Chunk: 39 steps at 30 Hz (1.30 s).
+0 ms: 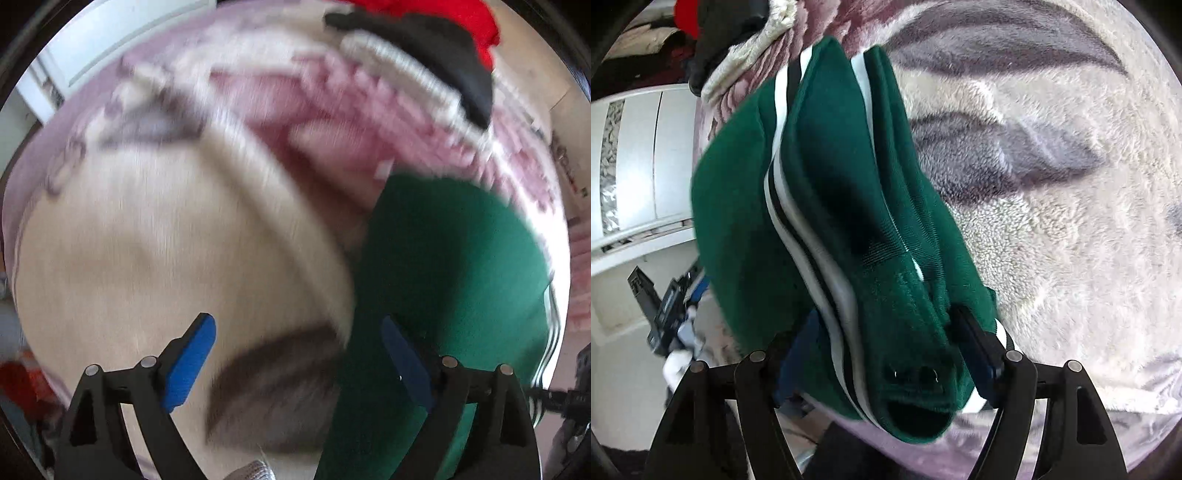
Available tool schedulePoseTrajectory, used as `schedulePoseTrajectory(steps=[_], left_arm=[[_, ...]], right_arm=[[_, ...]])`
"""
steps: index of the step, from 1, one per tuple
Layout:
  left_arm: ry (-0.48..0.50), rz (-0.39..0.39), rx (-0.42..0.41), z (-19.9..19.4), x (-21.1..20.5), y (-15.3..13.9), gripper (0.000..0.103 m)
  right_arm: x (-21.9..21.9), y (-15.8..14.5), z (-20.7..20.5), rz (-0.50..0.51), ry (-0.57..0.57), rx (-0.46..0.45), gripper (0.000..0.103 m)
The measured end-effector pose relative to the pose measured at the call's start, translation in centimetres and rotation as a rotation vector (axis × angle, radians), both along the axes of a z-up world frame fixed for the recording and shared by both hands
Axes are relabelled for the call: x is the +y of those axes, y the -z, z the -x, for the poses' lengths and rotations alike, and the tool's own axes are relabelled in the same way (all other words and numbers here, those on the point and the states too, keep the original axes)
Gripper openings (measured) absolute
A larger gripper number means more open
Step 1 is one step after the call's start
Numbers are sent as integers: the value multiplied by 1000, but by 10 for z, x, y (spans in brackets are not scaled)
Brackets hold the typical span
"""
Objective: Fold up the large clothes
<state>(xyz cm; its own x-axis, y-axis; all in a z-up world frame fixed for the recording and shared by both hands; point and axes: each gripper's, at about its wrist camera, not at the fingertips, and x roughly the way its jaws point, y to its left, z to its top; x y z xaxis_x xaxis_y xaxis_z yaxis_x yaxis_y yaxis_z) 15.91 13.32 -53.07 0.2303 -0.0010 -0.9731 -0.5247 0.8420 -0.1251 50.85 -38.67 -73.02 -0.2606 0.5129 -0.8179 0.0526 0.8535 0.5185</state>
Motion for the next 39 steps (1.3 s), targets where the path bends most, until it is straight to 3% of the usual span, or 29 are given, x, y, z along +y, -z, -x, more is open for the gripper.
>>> schedulePoseTrajectory(steps=[2,3,9,13,16,19,21,23,25,30,33,36,39], left_arm=[[-19,8,15,12,-4,4,92],[-18,4,12,15,-5,2,92],[24,16,4,14,-17,0,92],[59,-14,12,4,-24,2,92],[63,-23,6,6,-19,0,92],[64,-4,-21,10,-12,-3,92],[56,71,-69,14,-6,-2,92],[42,194,-119,17,-3,6,92],[18,291,-173,19,0,14,92],[-84,611,-359,27,22,28,92],[-49,704,-383,19,18,34,92],[85,739,-310,-2,-7,49,92],[170,686,-260,-22,-28,62,92]], right_arm=[[2,-6,4,19,33,-35,21],[2,-12,4,26,65,-46,17],[-29,-74,12,55,202,-163,10],[-41,-29,14,129,202,-73,10],[-27,1,12,112,128,-19,16],[-19,-7,-3,49,97,-15,41],[-24,-20,-18,-8,95,-70,83],[-27,-19,-28,-88,85,-92,101],[-22,-7,-37,-154,56,-97,102],[-5,69,-56,-240,10,21,103],[4,80,-62,-310,2,39,103],[14,89,-64,-437,4,97,103],[32,97,-66,-485,-21,143,103]])
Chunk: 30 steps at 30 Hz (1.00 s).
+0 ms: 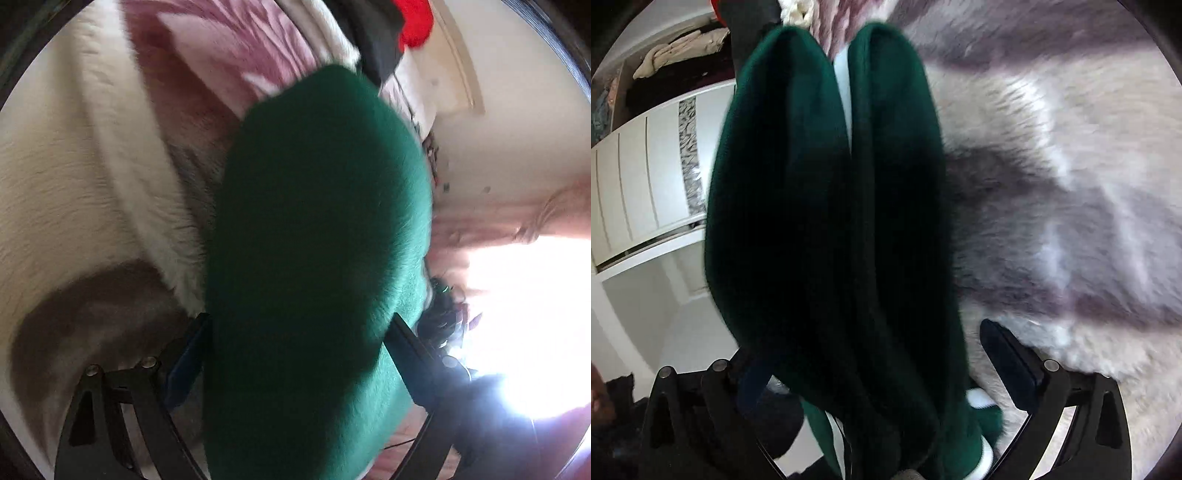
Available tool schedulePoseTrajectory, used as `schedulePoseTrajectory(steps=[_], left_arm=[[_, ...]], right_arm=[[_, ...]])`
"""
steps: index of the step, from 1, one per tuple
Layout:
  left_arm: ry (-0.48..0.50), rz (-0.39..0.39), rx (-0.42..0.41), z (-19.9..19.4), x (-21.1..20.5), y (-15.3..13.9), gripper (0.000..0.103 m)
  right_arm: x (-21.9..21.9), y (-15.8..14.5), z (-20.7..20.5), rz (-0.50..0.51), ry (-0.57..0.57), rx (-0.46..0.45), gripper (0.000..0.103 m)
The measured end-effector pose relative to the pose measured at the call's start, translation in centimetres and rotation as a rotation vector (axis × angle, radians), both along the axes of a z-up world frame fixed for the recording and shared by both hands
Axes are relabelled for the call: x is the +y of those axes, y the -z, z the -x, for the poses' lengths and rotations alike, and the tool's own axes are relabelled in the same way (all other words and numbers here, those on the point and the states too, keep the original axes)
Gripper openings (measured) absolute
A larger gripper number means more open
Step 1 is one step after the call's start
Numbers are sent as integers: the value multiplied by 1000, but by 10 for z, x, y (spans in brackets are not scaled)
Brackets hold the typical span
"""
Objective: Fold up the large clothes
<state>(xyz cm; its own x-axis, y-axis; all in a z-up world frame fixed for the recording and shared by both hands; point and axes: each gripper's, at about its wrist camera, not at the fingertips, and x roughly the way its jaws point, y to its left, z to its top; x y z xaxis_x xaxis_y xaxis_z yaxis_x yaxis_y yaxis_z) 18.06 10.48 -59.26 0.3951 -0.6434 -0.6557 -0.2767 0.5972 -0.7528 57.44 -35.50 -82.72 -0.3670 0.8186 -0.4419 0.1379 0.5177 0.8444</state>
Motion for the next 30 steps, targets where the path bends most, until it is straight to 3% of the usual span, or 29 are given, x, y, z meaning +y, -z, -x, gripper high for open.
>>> schedulePoseTrajectory(steps=[3,5,7,8,12,18,21,30], left_arm=[[2,-6,-25,-10,-3,-1,90],[1,-45,-49,-11,-6,-9,73],[-15,-51,-61,-4,-3,-16,53],[-24,-36,-67,-4,0,-19,49],[-7,-41,-68,-19,6,-36,44],[49,-47,-88,-52,29,-67,42],[78,-62,-118,-82,41,-99,42],[153,-143,-255,-235,100,-185,42]], right_arm=[[19,6,-6,-43,-23,48,103],[30,9,-7,-40,-18,50,103],[51,5,-6,-33,-2,29,84],[56,3,-5,-9,11,14,63],[74,-18,3,9,86,-28,44],[100,-73,8,-18,196,-89,39],[121,-101,0,-34,218,-125,39],[213,-186,-111,-82,304,-270,39]])
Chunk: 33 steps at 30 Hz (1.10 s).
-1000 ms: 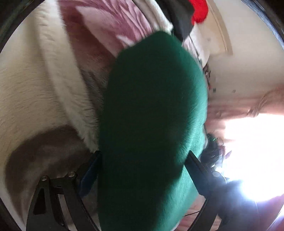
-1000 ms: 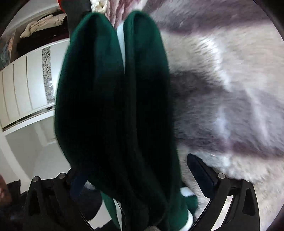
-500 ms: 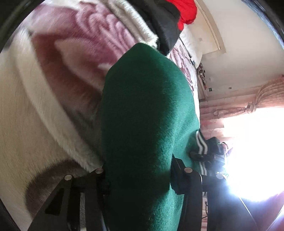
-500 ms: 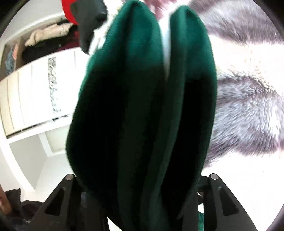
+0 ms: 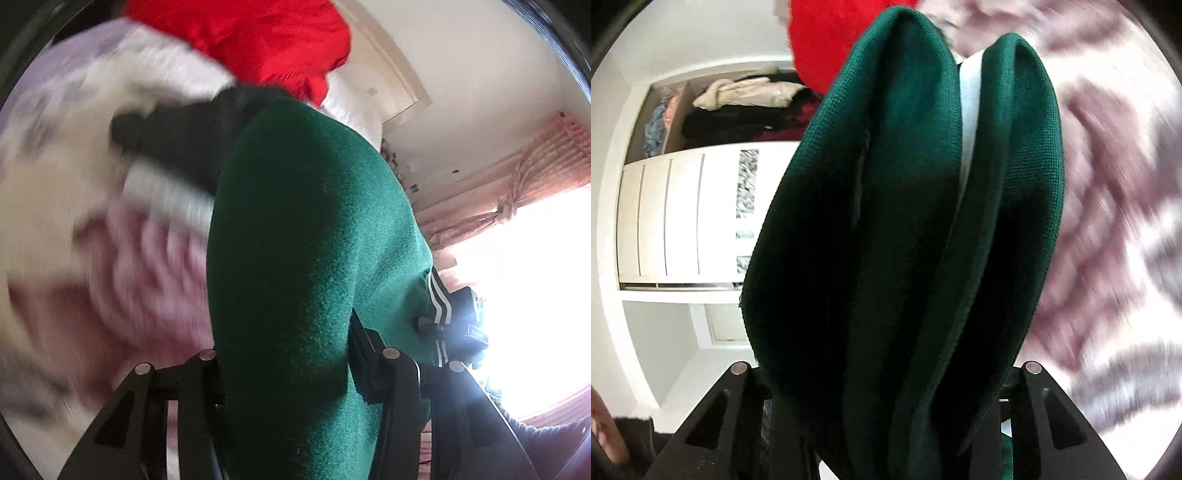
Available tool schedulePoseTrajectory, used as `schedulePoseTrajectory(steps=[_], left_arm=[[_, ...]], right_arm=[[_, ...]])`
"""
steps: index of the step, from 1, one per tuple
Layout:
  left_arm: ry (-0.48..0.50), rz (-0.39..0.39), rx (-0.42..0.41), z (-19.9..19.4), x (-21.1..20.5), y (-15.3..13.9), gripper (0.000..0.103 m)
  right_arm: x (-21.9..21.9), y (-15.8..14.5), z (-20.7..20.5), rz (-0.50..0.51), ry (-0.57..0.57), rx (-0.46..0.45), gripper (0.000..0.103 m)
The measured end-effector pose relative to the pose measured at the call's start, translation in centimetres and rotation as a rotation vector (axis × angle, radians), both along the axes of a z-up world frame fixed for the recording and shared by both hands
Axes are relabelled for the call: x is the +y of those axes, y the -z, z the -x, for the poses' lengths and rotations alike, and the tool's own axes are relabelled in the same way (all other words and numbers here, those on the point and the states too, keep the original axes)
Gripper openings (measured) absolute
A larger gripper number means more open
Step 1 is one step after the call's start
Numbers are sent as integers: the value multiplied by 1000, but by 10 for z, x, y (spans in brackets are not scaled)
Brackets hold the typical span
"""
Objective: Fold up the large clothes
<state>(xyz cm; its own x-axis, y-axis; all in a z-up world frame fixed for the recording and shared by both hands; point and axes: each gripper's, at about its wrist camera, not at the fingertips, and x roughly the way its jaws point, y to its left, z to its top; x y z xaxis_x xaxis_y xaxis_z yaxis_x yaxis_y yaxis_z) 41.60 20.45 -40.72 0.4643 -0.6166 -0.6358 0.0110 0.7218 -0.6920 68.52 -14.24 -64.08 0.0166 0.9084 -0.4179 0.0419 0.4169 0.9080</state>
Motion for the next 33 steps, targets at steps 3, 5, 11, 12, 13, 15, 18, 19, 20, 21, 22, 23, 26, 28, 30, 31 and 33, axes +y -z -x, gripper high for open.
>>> schedulePoseTrajectory(steps=[3,5,11,12,13,15,18,19,20,21,22,23,26,28,30,31,33], left_arm=[[12,-14,-38,-70,23,-18,42],[15,-13,-46,-118,39,-21,42],[41,-29,-8,-227,71,21,43],[44,-42,25,-242,72,41,43],[41,-42,49,-238,80,58,45],[44,-44,84,-247,83,84,53],[61,-32,94,-248,85,98,59],[62,-27,100,-248,89,97,59],[62,-25,106,-247,89,92,59],[62,-32,118,-250,88,89,61],[60,-55,133,-255,87,84,61],[55,-87,137,-255,84,77,62],[37,-251,121,-254,69,53,66],[25,-360,105,-248,58,45,72],[0,-475,85,-240,46,35,75],[-11,-528,58,-232,39,27,87],[-33,-598,-1,-211,28,13,92]], right_arm=[[46,-19,-65,-7,38,-56,39],[68,-22,-110,-6,54,-80,39],[143,3,-236,39,81,-91,39],[157,12,-250,60,85,-83,39],[169,29,-266,86,82,-59,39],[181,50,-285,111,90,-25,39],[181,75,-296,150,83,4,42],[185,79,-301,163,80,12,43],[186,81,-305,177,77,20,49],[164,81,-295,187,77,31,52],[165,80,-297,197,76,39,54],[161,71,-293,228,68,39,63],[173,44,-286,393,63,0,76],[183,19,-271,557,67,-69,83],[200,-3,-247,736,97,-115,83],[203,-5,-253,777,106,-124,84],[201,-25,-220,941,137,-176,103]])
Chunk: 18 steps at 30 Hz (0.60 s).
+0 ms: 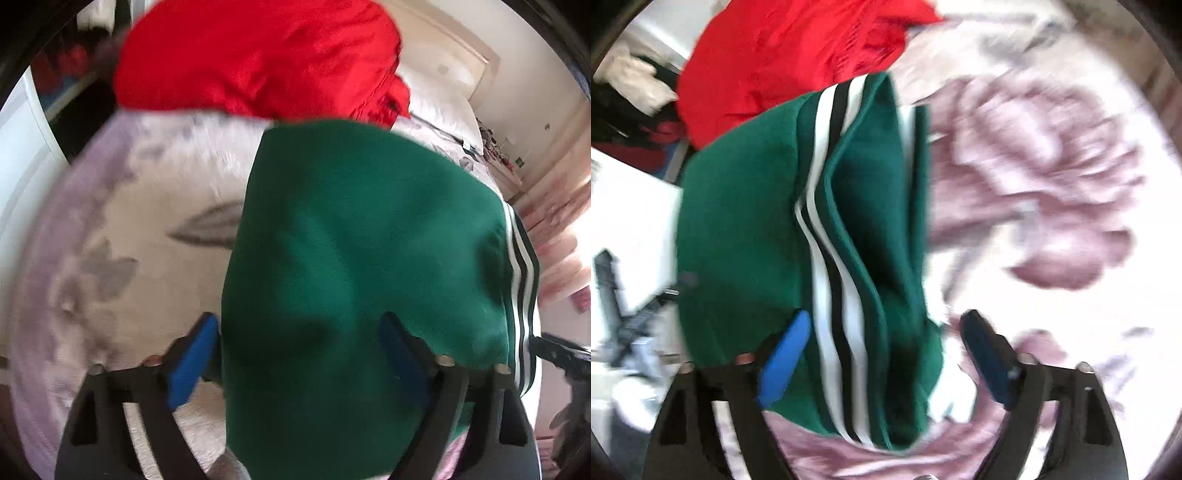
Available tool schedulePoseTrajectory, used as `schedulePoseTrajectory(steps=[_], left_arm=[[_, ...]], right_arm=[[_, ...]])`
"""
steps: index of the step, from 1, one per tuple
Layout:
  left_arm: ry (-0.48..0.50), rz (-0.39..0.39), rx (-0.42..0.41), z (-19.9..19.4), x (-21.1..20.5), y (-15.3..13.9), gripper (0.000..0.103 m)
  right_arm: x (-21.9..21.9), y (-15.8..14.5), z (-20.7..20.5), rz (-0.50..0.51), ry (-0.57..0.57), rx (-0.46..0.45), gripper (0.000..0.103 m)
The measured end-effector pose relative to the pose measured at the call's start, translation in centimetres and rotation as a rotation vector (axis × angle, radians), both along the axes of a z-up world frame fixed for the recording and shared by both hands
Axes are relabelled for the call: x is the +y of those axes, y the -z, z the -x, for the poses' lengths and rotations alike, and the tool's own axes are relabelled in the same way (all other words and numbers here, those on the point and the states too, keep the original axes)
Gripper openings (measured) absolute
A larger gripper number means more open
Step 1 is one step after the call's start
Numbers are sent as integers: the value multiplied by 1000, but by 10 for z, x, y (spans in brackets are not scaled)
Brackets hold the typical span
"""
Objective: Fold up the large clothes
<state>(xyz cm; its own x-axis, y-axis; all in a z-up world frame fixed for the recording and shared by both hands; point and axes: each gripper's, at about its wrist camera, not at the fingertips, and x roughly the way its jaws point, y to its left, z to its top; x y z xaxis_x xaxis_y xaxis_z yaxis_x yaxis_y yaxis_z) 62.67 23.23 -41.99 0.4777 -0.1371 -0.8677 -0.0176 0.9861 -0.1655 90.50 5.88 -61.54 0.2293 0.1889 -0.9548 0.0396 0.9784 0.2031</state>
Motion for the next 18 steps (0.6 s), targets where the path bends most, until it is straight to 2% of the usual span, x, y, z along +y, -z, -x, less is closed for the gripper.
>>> schedulePoseTrajectory(steps=[3,4,5,10,11,12,18], left_arm=[[-20,-109,-74,39,-23,-27,95],[-22,-130,-87,45,-25,-29,95],[-28,-150,-104,58,-31,-38,95],[-40,-184,-143,104,-43,-72,96],[-38,-179,-148,115,-46,-81,96],[-42,-176,-157,129,-49,-92,96],[-53,-185,-200,195,-68,-149,96]], right_arm=[[13,-32,52,257,8,-88,103],[-3,-46,66,307,6,-113,103],[1,-57,81,353,4,-139,103],[-13,-113,164,413,56,-200,103],[-38,-114,172,418,62,-210,103],[-43,-117,176,417,68,-218,103],[-63,-200,257,386,83,-280,103]])
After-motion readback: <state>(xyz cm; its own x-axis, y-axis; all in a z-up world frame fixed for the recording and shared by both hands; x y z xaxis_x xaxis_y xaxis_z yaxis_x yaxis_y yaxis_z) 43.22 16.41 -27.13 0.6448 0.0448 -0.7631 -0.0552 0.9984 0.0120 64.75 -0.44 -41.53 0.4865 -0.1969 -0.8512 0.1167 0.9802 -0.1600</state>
